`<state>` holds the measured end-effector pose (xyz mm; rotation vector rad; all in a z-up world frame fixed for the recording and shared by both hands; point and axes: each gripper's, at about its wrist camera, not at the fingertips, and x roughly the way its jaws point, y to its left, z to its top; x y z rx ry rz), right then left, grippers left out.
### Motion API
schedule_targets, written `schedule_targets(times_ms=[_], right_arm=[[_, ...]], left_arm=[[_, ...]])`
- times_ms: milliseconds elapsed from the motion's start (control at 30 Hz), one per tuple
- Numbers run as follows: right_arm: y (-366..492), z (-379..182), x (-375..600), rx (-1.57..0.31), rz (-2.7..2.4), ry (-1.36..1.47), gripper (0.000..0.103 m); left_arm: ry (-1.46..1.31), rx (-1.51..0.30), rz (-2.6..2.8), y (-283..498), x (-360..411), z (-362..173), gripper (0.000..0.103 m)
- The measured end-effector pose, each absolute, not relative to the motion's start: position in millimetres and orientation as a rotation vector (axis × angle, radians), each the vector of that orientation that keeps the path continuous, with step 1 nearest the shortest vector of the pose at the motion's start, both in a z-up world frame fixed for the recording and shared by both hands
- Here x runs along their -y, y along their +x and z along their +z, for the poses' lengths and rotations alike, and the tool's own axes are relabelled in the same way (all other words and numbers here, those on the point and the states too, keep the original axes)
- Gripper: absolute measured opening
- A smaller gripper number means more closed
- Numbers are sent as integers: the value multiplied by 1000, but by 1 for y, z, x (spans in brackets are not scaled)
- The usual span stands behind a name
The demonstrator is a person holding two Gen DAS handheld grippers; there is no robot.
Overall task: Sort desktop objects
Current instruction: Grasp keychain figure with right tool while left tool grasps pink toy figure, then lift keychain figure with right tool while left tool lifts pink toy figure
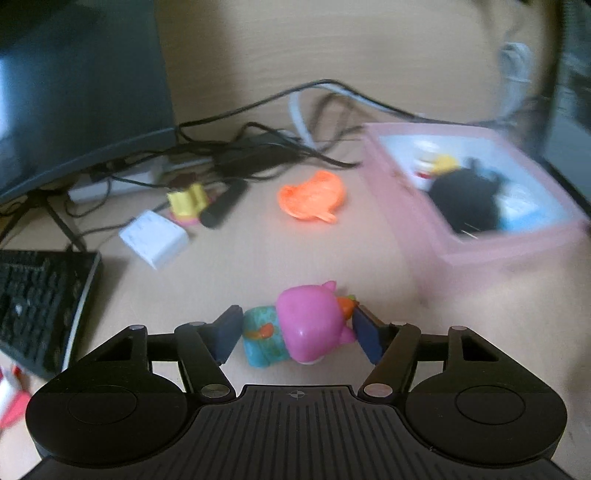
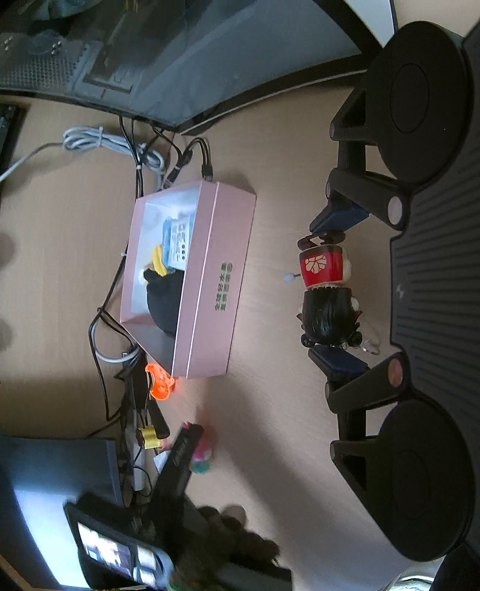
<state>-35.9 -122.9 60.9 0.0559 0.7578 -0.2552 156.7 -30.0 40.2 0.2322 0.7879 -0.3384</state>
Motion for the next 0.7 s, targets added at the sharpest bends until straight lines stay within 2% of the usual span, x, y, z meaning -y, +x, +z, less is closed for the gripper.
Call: schedule_targets(times_ms=[333, 700], right_arm=[[-46, 68, 125, -725, -213, 27, 66], [-49, 42, 128, -771, -199, 9, 66]], left_arm=[[242, -815, -571, 47, 49, 41, 71], [291, -837, -527, 38, 53, 26, 72]])
